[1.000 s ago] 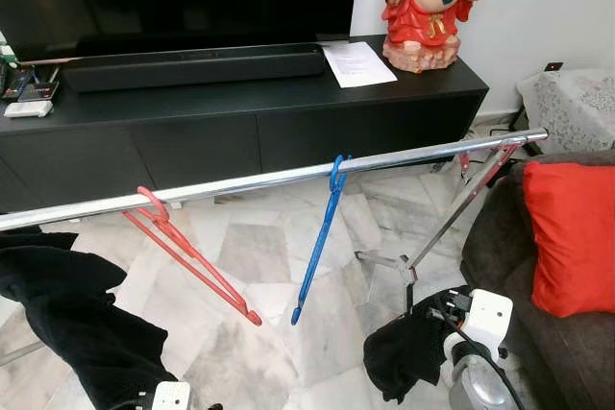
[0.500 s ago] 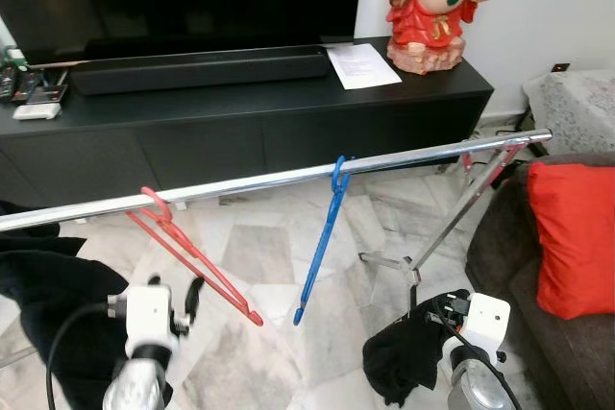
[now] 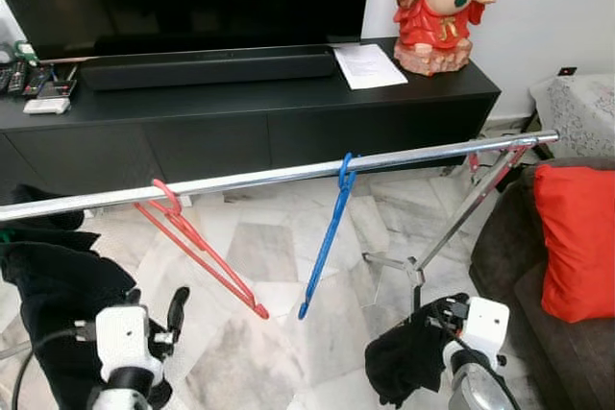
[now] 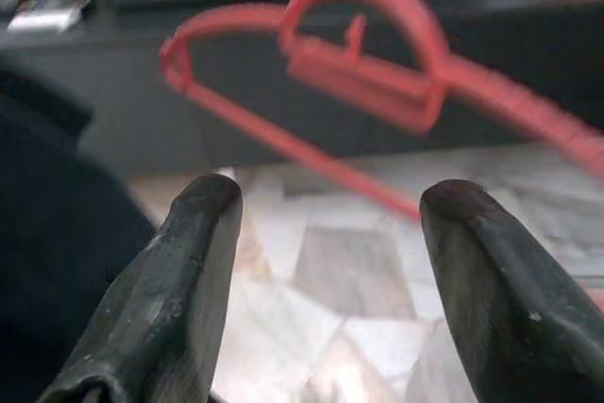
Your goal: Hang hanger
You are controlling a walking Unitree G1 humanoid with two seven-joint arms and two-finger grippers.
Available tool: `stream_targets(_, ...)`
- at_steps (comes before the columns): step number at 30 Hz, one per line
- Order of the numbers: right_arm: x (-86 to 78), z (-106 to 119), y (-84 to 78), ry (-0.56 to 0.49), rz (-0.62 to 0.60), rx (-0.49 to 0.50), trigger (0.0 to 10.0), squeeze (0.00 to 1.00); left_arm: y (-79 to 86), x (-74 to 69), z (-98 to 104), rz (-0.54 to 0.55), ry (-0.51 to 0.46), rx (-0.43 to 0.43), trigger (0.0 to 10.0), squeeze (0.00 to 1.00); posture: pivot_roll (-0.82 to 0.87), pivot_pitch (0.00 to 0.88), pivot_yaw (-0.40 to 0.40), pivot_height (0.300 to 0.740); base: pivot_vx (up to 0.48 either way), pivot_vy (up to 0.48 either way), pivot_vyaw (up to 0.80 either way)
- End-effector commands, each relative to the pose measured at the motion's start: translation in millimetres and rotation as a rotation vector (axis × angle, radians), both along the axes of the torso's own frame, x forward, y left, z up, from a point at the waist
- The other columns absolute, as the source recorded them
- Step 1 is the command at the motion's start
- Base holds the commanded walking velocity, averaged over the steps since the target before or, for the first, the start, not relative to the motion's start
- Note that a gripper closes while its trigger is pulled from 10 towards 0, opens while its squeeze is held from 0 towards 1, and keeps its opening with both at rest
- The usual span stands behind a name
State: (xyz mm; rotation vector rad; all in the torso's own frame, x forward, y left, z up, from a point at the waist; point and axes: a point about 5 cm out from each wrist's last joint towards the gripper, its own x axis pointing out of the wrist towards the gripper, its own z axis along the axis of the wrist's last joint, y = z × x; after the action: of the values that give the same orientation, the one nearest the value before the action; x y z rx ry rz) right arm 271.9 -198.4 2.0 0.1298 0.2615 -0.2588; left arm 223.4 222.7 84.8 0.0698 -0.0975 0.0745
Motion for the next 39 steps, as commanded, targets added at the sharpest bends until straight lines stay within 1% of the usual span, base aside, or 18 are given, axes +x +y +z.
stream_targets(1, 0.2, 0.6, -3.3, -0.001, -0.003, -0.008, 10.0, 0.00, -1.3, -1.2, 6.5, -0.029, 0.009, 0.007, 10.0, 0.00, -0.01, 0.139, -0.021, 0.740, 0.000, 0.000, 0.00)
stream_targets(2, 0.2, 0.6, -3.1, 0.000, -0.002, -0.009, 10.0, 0.00, -3.7, 0.0, 12.9, -0.073, 0.007, -0.006, 10.0, 0.00, -0.01, 0.142, -0.023, 0.740, 0.000, 0.000, 0.00)
stream_targets(3, 0.1, 0.2, -2.7, 0.002, -0.001, -0.008, 10.0, 0.00, -6.7, 2.1, 18.9, -0.117, 0.006, -0.005, 10.0, 0.49, 0.00, 0.147, -0.026, 0.740, 0.000, 0.000, 0.00)
stream_targets(5, 0.1, 0.0, -2.6, 0.003, -0.001, -0.008, 10.0, 0.00, -7.8, 2.7, 21.0, -0.130, 0.007, -0.002, 10.0, 0.49, 0.00, 0.147, -0.027, 0.740, 0.000, 0.000, 0.00)
stream_targets(6, -0.1, -0.2, -2.4, 0.004, 0.000, -0.007, 10.0, 0.00, -9.9, 3.6, 23.4, -0.152, 0.007, 0.001, 10.0, 1.00, 0.00, 0.148, -0.027, 0.740, 0.000, 0.000, 0.00)
stream_targets(8, -0.1, -0.7, -2.4, 0.008, 0.000, -0.007, 10.0, 0.00, -17.1, 8.6, 28.7, -0.200, 0.022, 0.008, 10.0, 1.00, 0.00, 0.152, -0.029, 0.740, 0.000, 0.000, 0.00)
stream_targets(13, 0.8, 0.0, -3.2, 0.008, 0.000, -0.007, 10.0, 0.00, -24.7, 21.2, 42.6, -0.204, 0.014, 0.000, 10.0, 1.00, 0.00, 0.155, -0.031, 0.740, 0.000, 0.000, 0.00)
stream_targets(18, 1.9, 1.0, -4.4, 0.006, -0.003, -0.009, 10.0, 0.00, -30.5, 40.7, 58.7, -0.136, 0.056, 0.041, 10.0, 1.00, -0.01, 0.158, -0.034, 0.740, 0.000, 0.000, 0.00)
stream_targets(20, 2.2, 1.1, -4.5, 0.007, -0.004, -0.009, 10.0, 0.00, -35.7, 46.1, 64.1, -0.144, 0.060, 0.044, 10.0, 1.00, -0.01, 0.161, -0.036, 0.740, 0.000, 0.000, 0.00)
stream_targets(24, 2.9, 1.2, -4.0, 0.009, -0.001, -0.009, 10.0, 0.00, -45.6, 59.5, 70.6, -0.112, 0.132, 0.043, 10.0, 1.00, -0.01, 0.165, -0.037, 0.740, 0.000, 0.000, 0.00)
stream_targets(25, 3.0, 1.1, -3.9, 0.010, 0.000, -0.009, 10.0, 0.00, -48.9, 61.6, 70.0, -0.116, 0.156, 0.046, 10.0, 0.91, -0.01, 0.165, -0.037, 0.740, 0.000, 0.000, 0.00)
stream_targets(26, 3.1, 1.1, -3.9, 0.010, 0.001, -0.009, 10.0, 0.00, -51.2, 62.9, 69.8, -0.120, 0.174, 0.048, 10.0, 0.91, -0.01, 0.169, -0.039, 0.740, 0.000, 0.000, 0.00)
stream_targets(27, 3.3, 1.1, -3.7, 0.011, 0.002, -0.009, 10.0, 0.00, -53.6, 64.3, 70.2, -0.121, 0.183, 0.058, 10.0, 0.00, -0.01, 0.170, -0.039, 0.740, 0.000, 0.000, 0.00)
stream_targets(31, 4.5, 1.7, -2.9, 0.012, 0.005, -0.008, 10.0, 0.00, -65.6, 74.7, 73.6, -0.109, 0.209, 0.062, 10.0, 0.00, -0.02, 0.172, -0.039, 0.740, 0.000, 0.000, 0.00)
stream_targets(34, 5.2, 2.4, -2.7, 0.010, 0.005, -0.007, 10.0, 0.00, -64.1, 80.3, 72.8, -0.030, 0.256, 0.014, 10.0, 0.00, -0.02, 0.174, -0.040, 0.740, 0.000, 0.000, 0.00)
stream_targets(35, 5.2, 2.4, -2.7, 0.010, 0.005, -0.007, 10.0, 0.00, -64.1, 80.3, 72.8, -0.030, 0.256, 0.014, 10.0, 0.00, -0.02, 0.174, -0.040, 0.740, 0.000, 0.000, 0.00)
stream_targets(37, 5.7, 2.4, -2.8, 0.014, 0.007, -0.008, 10.0, 0.00, -60.7, 89.2, 64.6, 0.058, 0.311, 0.012, 10.0, 0.00, -0.02, 0.177, -0.042, 0.740, 0.000, 0.000, 0.00)
stream_targets(39, 5.8, 2.4, -2.6, 0.014, 0.008, -0.008, 10.0, 0.00, -60.4, 93.0, 64.6, 0.077, 0.318, 0.001, 10.0, 0.00, -0.02, 0.177, -0.043, 0.740, 0.000, 0.000, 0.00)
